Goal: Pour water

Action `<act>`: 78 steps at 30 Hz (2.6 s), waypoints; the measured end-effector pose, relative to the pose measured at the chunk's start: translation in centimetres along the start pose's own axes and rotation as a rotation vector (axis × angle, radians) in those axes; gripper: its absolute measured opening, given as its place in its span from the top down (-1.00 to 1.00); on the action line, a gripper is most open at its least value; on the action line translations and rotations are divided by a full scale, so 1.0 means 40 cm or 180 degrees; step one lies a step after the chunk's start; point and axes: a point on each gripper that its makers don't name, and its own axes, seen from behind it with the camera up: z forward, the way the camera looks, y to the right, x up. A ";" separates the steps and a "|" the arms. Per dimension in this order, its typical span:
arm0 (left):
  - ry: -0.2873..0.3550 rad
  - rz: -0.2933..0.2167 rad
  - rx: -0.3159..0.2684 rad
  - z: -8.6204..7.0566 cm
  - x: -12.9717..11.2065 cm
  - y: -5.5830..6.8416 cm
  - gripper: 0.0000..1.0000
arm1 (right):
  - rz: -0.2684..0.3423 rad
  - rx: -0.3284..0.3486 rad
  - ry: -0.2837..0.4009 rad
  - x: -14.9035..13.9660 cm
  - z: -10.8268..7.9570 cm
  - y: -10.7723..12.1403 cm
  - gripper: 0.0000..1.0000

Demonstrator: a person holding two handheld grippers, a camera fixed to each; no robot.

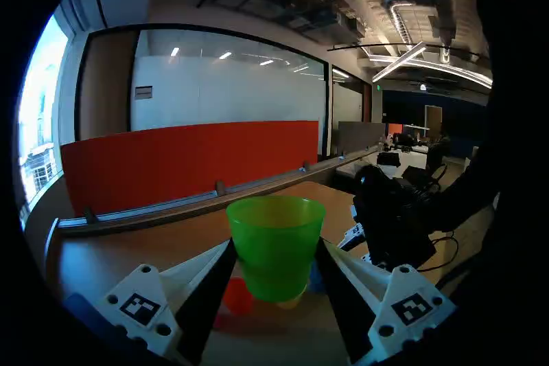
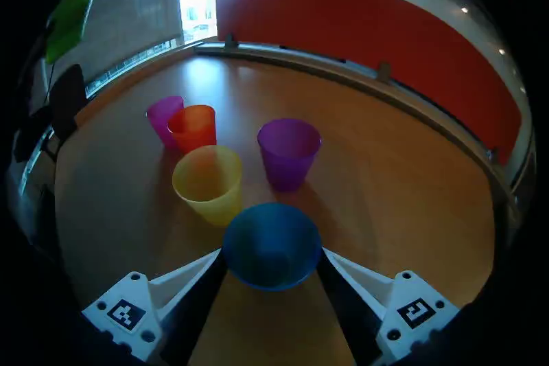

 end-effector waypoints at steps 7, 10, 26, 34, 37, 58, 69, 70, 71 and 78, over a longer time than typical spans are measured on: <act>-0.0001 -0.0003 0.0004 -0.002 -0.001 0.002 -0.58 | -0.0050 -0.0058 -0.0063 -0.021 -0.006 0.005 -0.86; -0.0001 -0.0007 0.0008 -0.002 -0.003 0.001 -0.58 | -0.0057 -0.0074 -0.0064 -0.023 -0.010 0.006 -0.88; -0.0133 -0.0015 -0.0030 -0.011 -0.068 0.011 -0.58 | -0.0040 -0.0145 -0.0073 -0.053 -0.074 0.008 -0.88; -0.0233 -0.0027 -0.0081 -0.014 -0.128 0.019 -0.58 | 0.0000 -0.0190 -0.0019 -0.051 -0.115 0.001 -0.88; -0.0260 -0.0051 -0.0099 -0.013 -0.152 0.022 -0.58 | 0.0011 -0.0202 0.0002 -0.047 -0.128 -0.004 -0.88; -0.0714 0.0112 -0.0264 0.000 -0.383 0.051 -0.58 | -0.0037 -0.0292 0.0061 -0.025 -0.196 -0.042 -0.88; -0.0904 0.0167 -0.0287 0.016 -0.478 0.054 -0.58 | -0.0052 -0.0312 0.0080 -0.017 -0.211 -0.059 -0.89; -0.0922 0.0174 -0.0290 0.016 -0.485 0.054 -0.58 | -0.0052 -0.0313 0.0080 -0.017 -0.212 -0.060 -0.88; -0.0943 0.0183 -0.0294 0.017 -0.494 0.055 -0.58 | -0.0052 -0.0315 0.0082 -0.016 -0.213 -0.060 -0.89; -0.1085 0.0272 -0.0322 0.021 -0.549 0.057 -0.58 | -0.0029 -0.0329 0.0092 -0.012 -0.216 -0.061 -0.89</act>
